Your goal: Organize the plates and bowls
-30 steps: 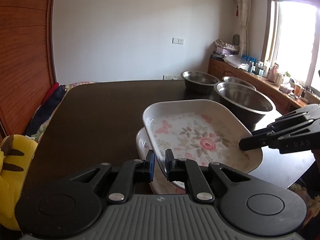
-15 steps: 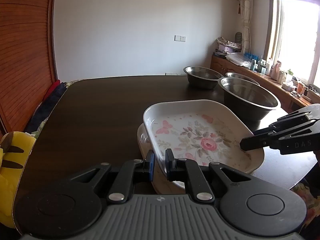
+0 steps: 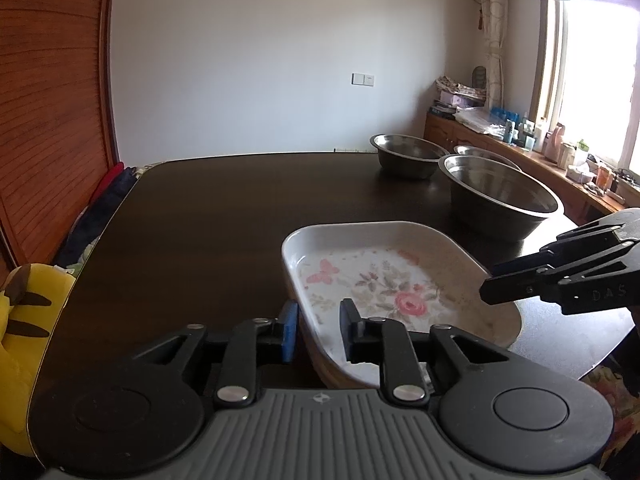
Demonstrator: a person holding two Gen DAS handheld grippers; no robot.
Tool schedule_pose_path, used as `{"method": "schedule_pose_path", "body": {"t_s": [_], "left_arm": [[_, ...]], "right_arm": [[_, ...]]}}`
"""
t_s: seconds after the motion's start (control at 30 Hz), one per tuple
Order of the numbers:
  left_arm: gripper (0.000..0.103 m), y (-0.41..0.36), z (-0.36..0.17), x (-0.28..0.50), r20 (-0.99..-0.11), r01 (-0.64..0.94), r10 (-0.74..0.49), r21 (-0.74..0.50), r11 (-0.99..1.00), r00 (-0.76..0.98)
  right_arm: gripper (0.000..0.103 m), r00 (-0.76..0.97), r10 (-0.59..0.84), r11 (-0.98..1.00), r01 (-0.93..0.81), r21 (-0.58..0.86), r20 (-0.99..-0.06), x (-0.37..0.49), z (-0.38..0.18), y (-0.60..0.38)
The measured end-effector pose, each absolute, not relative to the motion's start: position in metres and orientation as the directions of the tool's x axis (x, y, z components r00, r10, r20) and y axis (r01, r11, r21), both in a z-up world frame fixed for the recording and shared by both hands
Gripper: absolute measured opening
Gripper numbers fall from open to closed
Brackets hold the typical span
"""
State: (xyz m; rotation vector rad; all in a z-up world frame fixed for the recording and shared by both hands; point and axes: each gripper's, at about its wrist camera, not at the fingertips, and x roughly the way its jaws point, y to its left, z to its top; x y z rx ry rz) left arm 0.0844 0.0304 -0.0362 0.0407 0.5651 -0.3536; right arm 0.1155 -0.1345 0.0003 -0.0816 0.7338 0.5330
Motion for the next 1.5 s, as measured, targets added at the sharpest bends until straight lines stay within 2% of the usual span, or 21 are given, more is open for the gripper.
{"method": "schedule_pose_path", "body": {"t_s": [0.1, 0.5, 1.13, 1.23, 1.47, 1.5], "left_arm": [[0.052, 0.031, -0.033, 0.082, -0.512, 0.340, -0.319, -0.054, 0.939, 0.798], [0.056, 0.008, -0.010, 0.077, -0.445, 0.387, -0.370, -0.057, 0.920, 0.815], [0.056, -0.053, 0.001, 0.078, -0.415, 0.478, -0.453, -0.046, 0.877, 0.789], [0.060, -0.059, 0.001, 0.080, -0.415, 0.486, -0.458, -0.041, 0.873, 0.787], [0.082, -0.074, 0.002, 0.089, -0.402, 0.479, -0.452, -0.037, 0.877, 0.796], [0.082, -0.076, 0.003, 0.090, -0.400, 0.477, -0.450, -0.035, 0.878, 0.799]], "right_arm": [[0.025, 0.628, 0.431, 0.864, -0.495, 0.094, -0.648, 0.114, 0.004, -0.134], [0.025, 0.690, 0.430, 0.874, -0.479, 0.078, -0.582, 0.105, 0.019, -0.153], [0.027, 0.796, 0.360, 0.923, -0.379, 0.063, -0.486, 0.091, 0.036, -0.214], [0.028, 0.805, 0.349, 0.929, -0.363, 0.067, -0.480, 0.091, 0.035, -0.222], [0.041, 0.837, 0.303, 0.950, -0.306, 0.070, -0.457, 0.093, 0.030, -0.244], [0.044, 0.840, 0.297, 0.952, -0.298, 0.070, -0.454, 0.095, 0.029, -0.248]]}}
